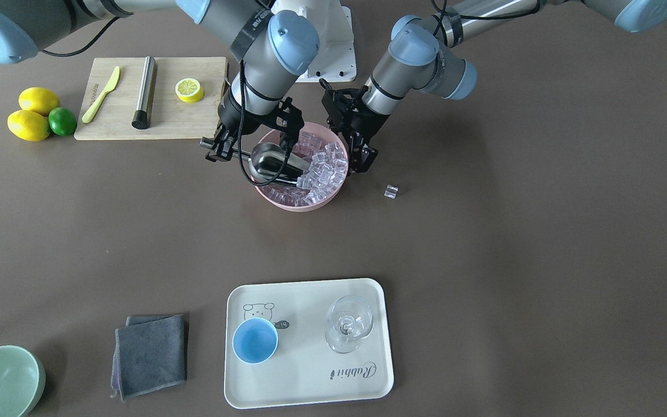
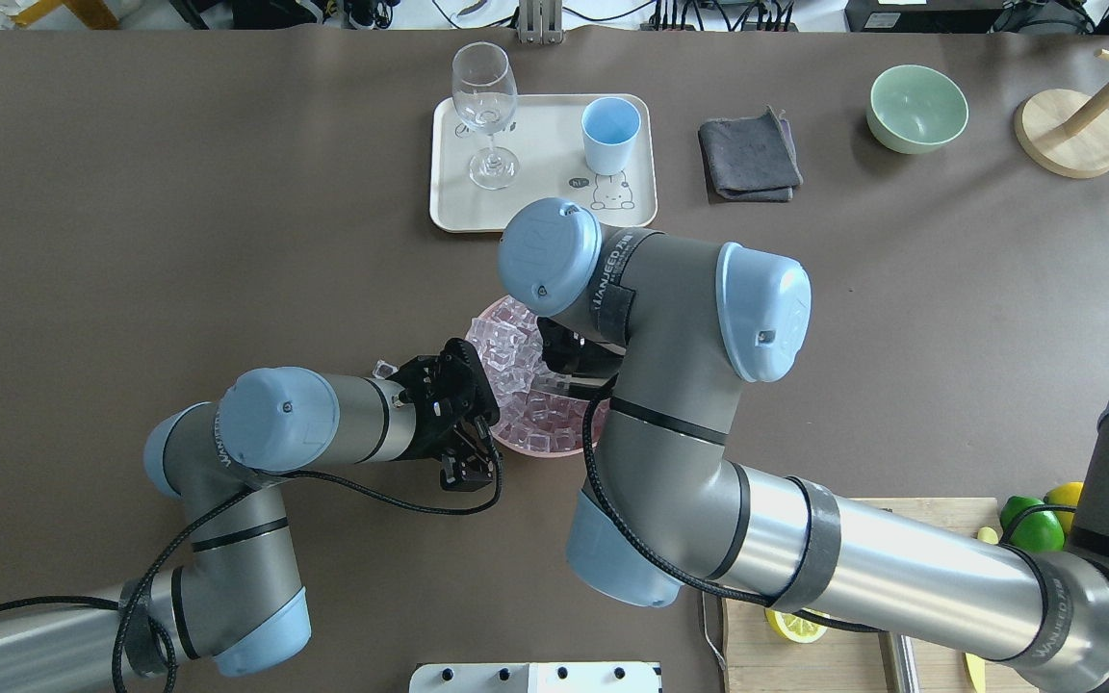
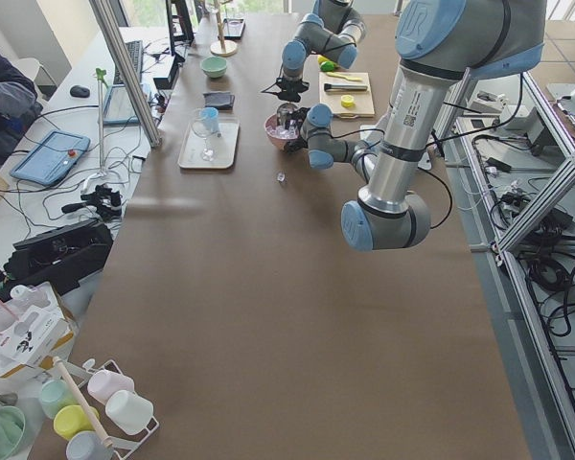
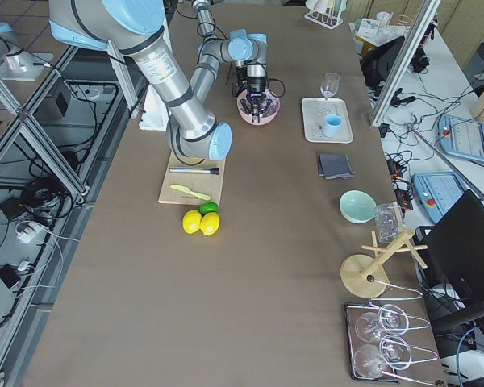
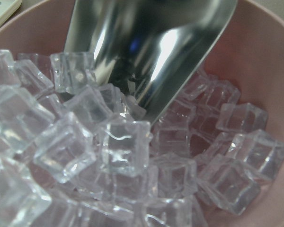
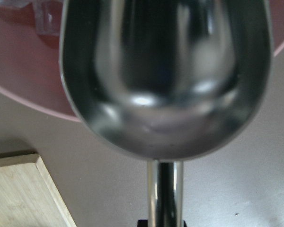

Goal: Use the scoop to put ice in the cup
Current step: 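Lower the scoop with the right gripper into the ice in the bowl, then drag the scoop through the ice cubes to fill it, right gripper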

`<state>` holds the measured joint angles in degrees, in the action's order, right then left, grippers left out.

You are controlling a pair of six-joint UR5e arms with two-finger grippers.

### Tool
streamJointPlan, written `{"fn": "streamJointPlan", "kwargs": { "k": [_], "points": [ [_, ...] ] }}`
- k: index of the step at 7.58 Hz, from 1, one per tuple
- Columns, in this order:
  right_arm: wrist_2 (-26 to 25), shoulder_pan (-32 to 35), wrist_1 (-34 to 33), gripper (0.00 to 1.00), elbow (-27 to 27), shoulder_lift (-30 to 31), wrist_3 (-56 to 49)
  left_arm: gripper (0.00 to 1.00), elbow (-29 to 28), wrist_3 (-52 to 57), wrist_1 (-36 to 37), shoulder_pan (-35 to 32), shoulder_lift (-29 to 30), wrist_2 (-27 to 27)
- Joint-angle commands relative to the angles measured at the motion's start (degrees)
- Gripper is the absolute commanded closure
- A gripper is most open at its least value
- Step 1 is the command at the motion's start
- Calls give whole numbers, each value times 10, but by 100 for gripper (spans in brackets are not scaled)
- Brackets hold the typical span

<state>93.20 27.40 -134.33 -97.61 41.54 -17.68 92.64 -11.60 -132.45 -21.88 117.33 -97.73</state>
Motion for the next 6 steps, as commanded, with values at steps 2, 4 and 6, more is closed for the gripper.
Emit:
{"fn": "streamJointPlan", "kwargs": {
  "k": [2,4,6],
  "points": [
    [3,-18,97,100,-56,59,81,2,0,0,0,0,0,0],
    [2,-31,158,100,-57,82,120,2,0,0,0,0,0,0],
    [1,-35,173,100,-74,93,124,2,0,0,0,0,-1,0]
  ]
}}
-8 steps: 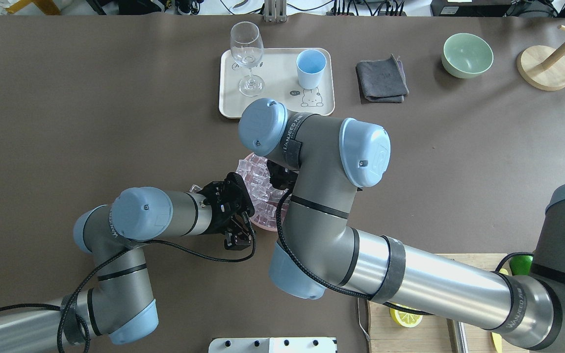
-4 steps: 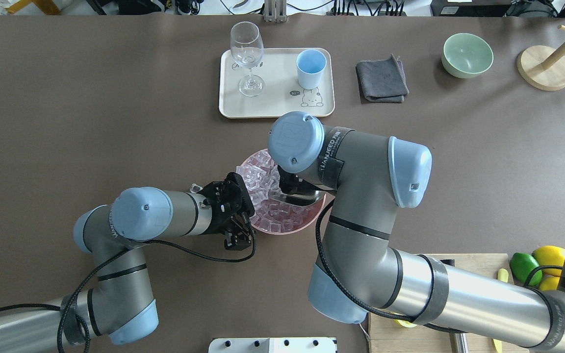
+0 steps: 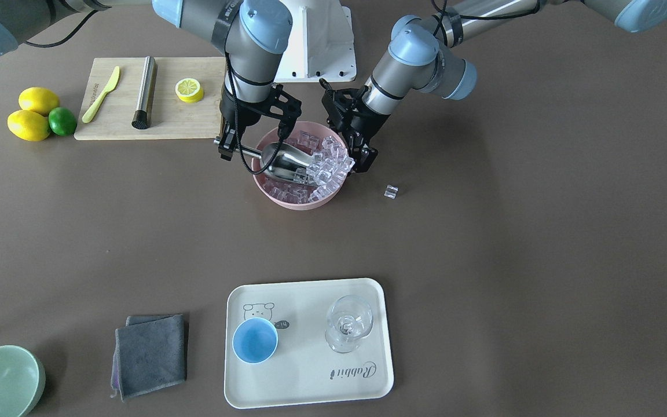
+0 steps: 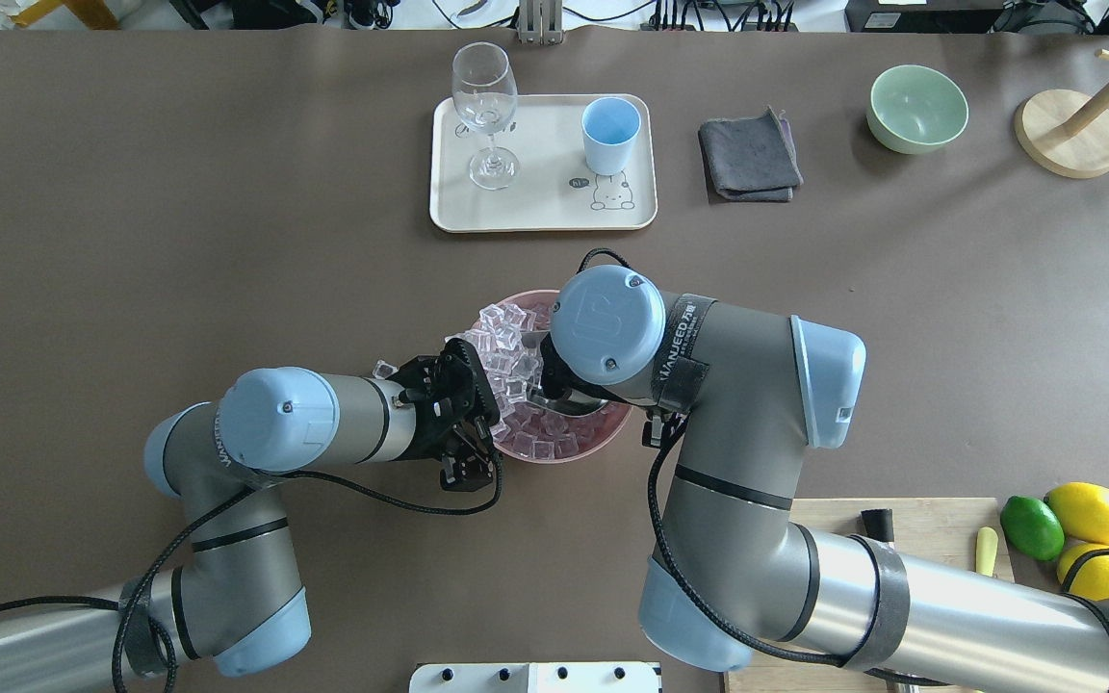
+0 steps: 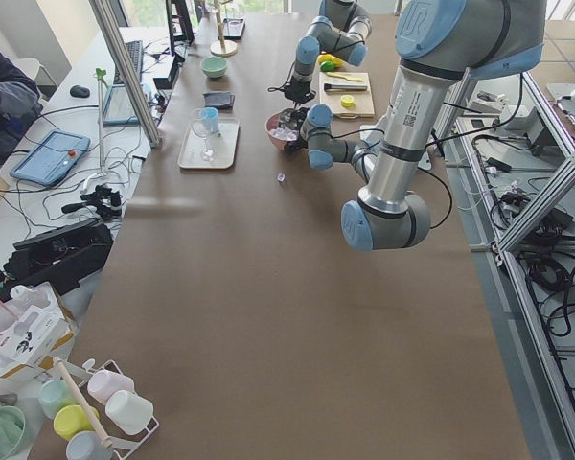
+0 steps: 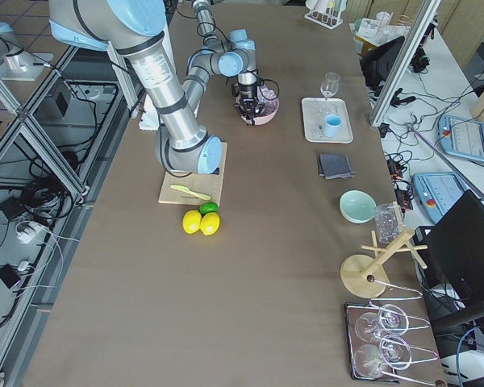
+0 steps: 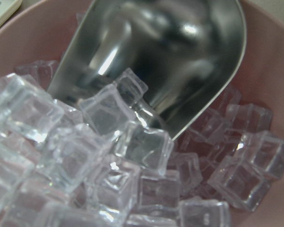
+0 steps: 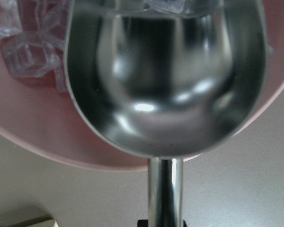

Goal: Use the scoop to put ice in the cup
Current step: 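Drag the scoop through the ice cubes to fill it, right gripper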

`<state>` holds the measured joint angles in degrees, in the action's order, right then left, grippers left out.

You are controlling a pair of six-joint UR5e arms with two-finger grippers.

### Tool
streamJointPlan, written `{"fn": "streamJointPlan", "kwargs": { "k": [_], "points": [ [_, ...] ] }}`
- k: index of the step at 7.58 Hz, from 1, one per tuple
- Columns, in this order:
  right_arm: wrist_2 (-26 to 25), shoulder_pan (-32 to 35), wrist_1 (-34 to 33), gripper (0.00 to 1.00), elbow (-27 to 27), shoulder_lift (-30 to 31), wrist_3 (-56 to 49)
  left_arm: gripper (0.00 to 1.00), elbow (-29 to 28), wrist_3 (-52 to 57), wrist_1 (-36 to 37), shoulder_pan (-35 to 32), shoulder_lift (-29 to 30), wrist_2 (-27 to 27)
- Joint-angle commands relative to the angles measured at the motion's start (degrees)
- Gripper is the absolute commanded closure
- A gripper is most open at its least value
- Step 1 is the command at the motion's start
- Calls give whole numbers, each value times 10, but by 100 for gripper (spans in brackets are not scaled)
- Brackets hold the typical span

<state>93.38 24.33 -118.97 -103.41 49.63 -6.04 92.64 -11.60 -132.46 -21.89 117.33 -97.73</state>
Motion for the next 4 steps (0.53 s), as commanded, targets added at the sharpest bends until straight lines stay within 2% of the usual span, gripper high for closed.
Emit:
{"fn": "streamJointPlan", "kwargs": {
  "k": [1,4],
  "points": [
    [-1,-4,41,100,-34,27,8,2,0,0,0,0,-1,0],
    [-2,-4,45,100,-82,56,8,2,0,1,0,0,-3,0]
  ]
}}
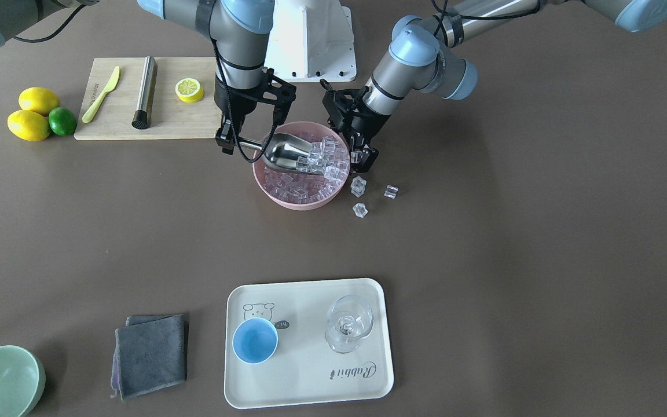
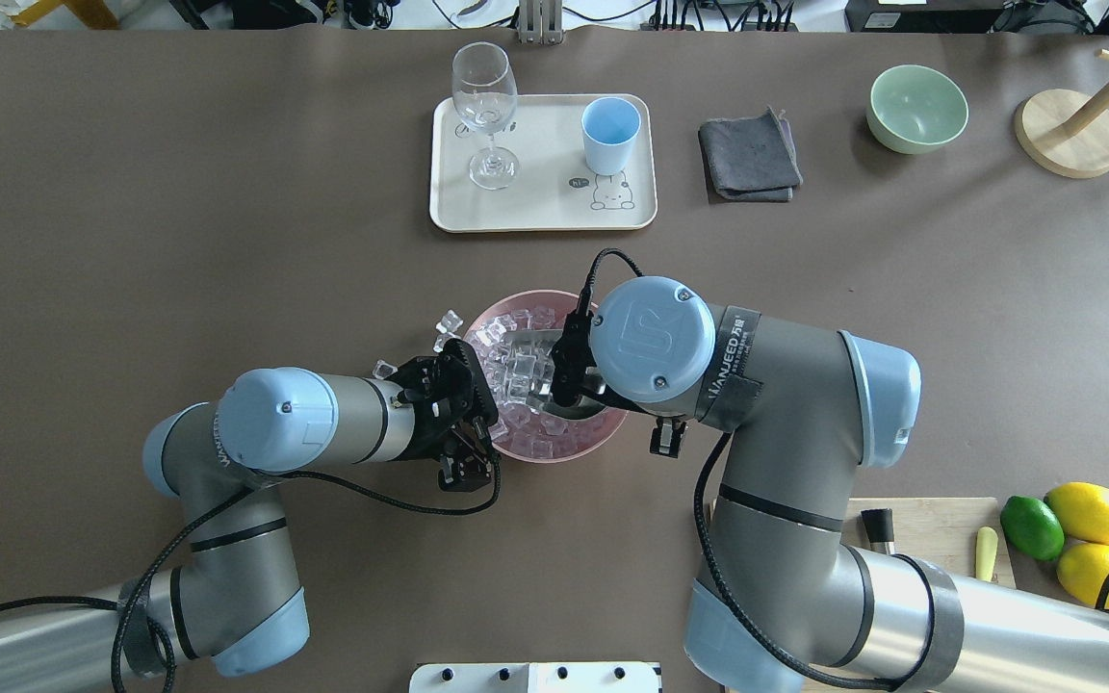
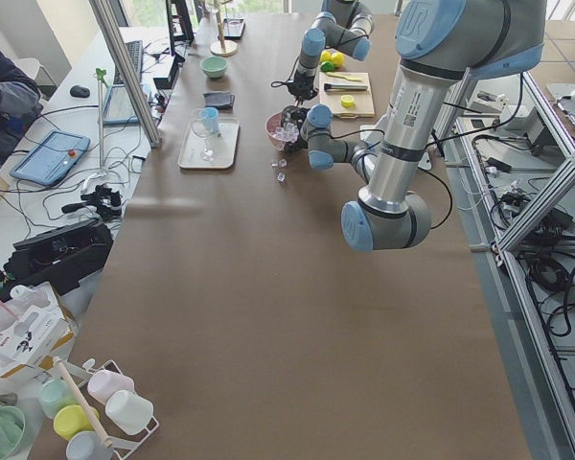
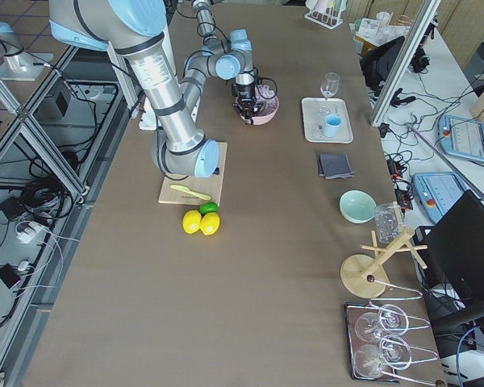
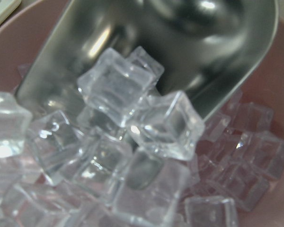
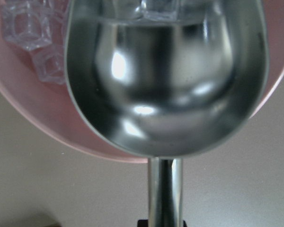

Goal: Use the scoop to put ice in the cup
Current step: 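Drag the scoop through the ice cubes to fill it, right gripper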

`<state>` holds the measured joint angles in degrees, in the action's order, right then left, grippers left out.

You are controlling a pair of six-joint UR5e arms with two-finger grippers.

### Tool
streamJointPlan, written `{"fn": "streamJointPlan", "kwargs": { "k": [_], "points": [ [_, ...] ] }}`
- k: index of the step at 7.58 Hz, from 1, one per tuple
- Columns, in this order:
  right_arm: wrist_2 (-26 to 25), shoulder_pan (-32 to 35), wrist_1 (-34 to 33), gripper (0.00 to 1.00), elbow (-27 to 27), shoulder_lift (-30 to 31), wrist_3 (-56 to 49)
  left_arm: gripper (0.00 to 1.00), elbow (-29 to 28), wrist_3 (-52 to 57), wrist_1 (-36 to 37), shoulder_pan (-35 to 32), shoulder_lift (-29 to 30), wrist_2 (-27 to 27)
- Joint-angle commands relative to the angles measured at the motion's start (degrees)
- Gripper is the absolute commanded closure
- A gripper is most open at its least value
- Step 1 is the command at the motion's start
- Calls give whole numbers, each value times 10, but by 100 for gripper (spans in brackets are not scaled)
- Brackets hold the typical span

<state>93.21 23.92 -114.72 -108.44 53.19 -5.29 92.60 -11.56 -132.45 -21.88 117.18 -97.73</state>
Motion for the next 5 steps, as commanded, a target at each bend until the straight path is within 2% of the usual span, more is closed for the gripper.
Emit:
{"fn": "streamJointPlan", "kwargs": {
  "k": [1,2,5],
  "points": [
    [0,0,3,100,-52,39,0,2,0,0,0,0,0,0],
    [0,0,4,100,-70,55,0,2,0,0,0,0,0,0],
    [-4,2,110,100,-79,88,38,2,0,0,-1,0,0,0]
  ]
}}
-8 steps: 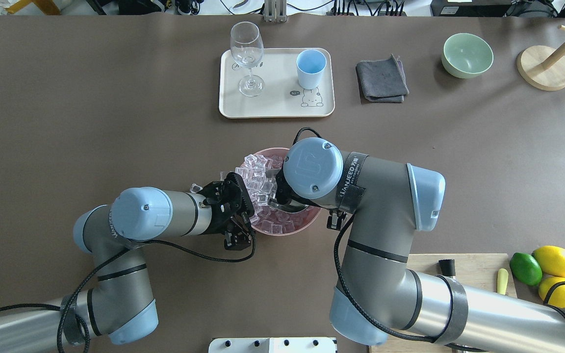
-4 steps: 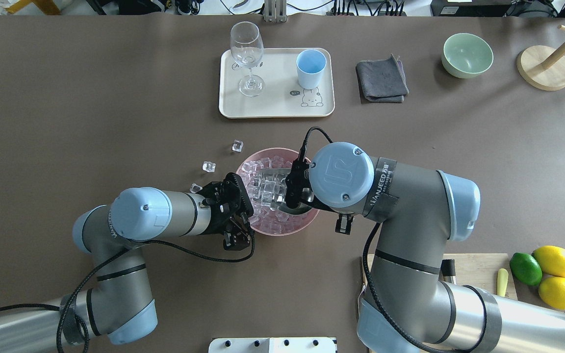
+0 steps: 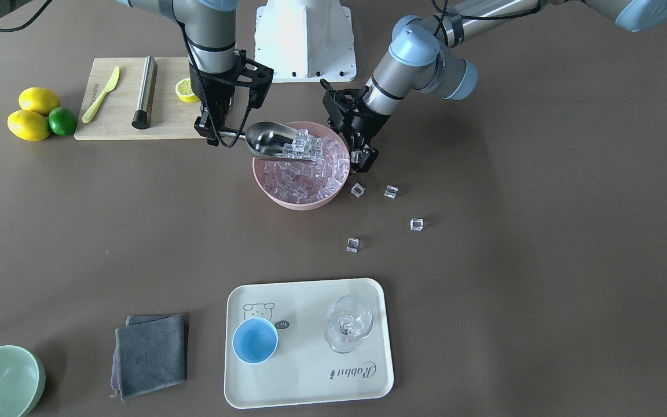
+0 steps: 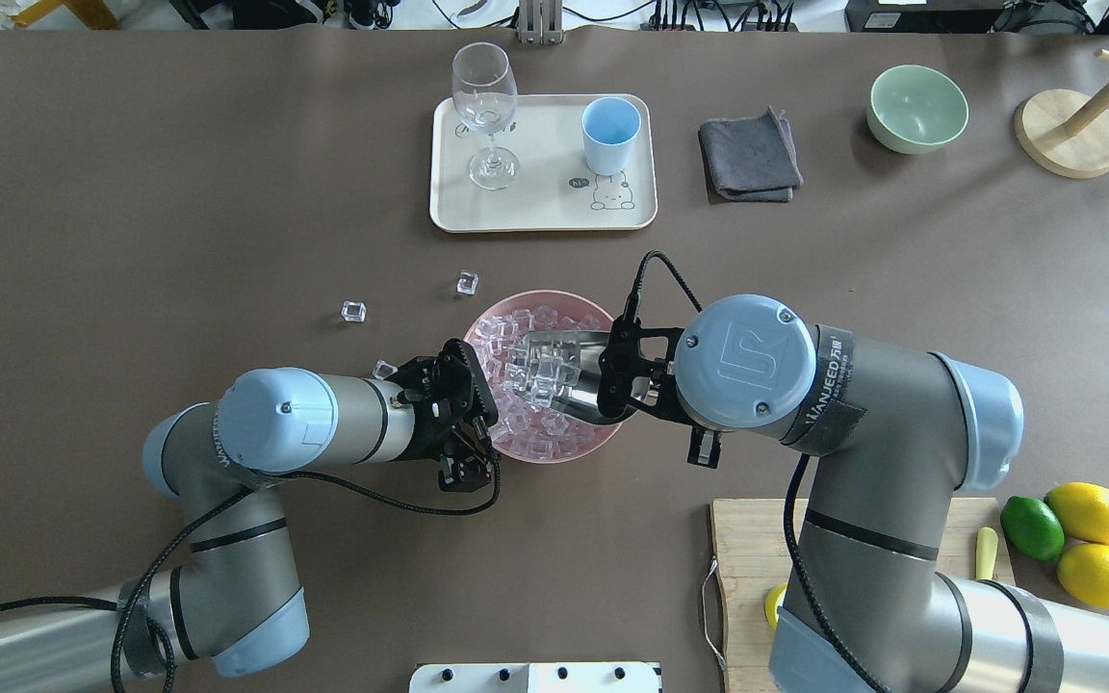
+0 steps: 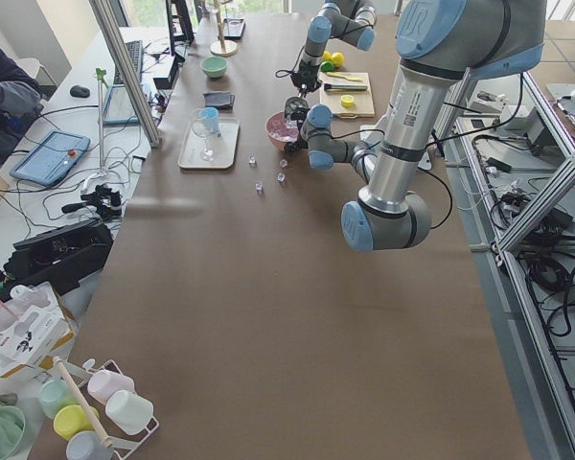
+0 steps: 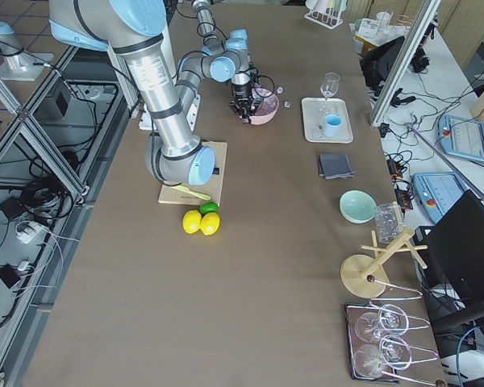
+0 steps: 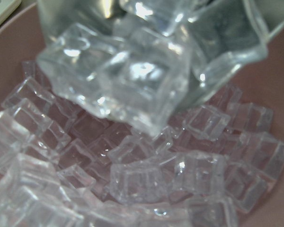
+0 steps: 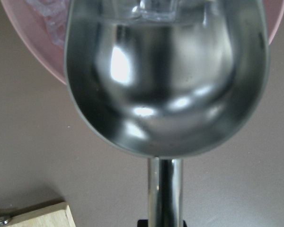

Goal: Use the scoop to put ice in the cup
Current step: 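Drag the scoop through the ice cubes to fill it, right gripper, then lift the filled scoop toward the blue cup while the left gripper releases the bowl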

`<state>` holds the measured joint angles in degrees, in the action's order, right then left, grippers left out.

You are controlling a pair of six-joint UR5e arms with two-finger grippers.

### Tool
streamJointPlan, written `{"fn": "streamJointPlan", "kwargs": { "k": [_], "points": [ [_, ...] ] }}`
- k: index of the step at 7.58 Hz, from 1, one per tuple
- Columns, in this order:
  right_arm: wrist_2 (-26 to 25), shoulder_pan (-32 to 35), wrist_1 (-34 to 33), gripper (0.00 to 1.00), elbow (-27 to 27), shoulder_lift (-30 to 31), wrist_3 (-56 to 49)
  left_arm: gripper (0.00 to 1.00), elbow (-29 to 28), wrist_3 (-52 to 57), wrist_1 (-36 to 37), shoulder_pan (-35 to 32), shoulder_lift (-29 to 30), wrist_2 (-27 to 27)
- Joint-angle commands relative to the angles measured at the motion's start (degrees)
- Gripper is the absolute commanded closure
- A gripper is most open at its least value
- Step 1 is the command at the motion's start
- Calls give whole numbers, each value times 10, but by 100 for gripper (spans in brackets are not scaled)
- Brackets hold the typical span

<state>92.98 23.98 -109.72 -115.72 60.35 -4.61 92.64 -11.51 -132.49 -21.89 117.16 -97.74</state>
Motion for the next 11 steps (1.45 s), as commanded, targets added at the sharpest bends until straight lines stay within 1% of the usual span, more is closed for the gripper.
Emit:
{"fn": "streamJointPlan", "kwargs": {
  "k": [1,3,4,5,6,7,8,9,10,11],
  "points": [
    [-2,17,90,100,-22,33,44,2,0,0,-1,-1,-2,0],
    [8,51,145,100,-52,79,61,2,2,0,-11,-5,-5,0],
    [18,68,195,100,-56,120,63,2,2,-1,-24,-9,-9,0],
    [28,79,269,100,-52,153,88,2,3,-1,-36,-15,-16,0],
    [32,85,318,100,-51,163,134,2,4,-2,-56,-19,-28,0],
    [33,92,327,100,-51,162,136,2,4,-2,-77,-29,-39,-1],
    [40,108,346,100,-51,158,136,2,5,-2,-78,-49,-40,-9],
    [42,113,347,100,-50,159,136,2,7,-4,-78,-68,-44,-10],
    [57,114,342,100,-47,161,139,2,12,-26,-78,-74,-58,-29],
    [108,137,331,100,-30,161,152,1,13,-30,-71,-96,-62,-56]
  ]
}}
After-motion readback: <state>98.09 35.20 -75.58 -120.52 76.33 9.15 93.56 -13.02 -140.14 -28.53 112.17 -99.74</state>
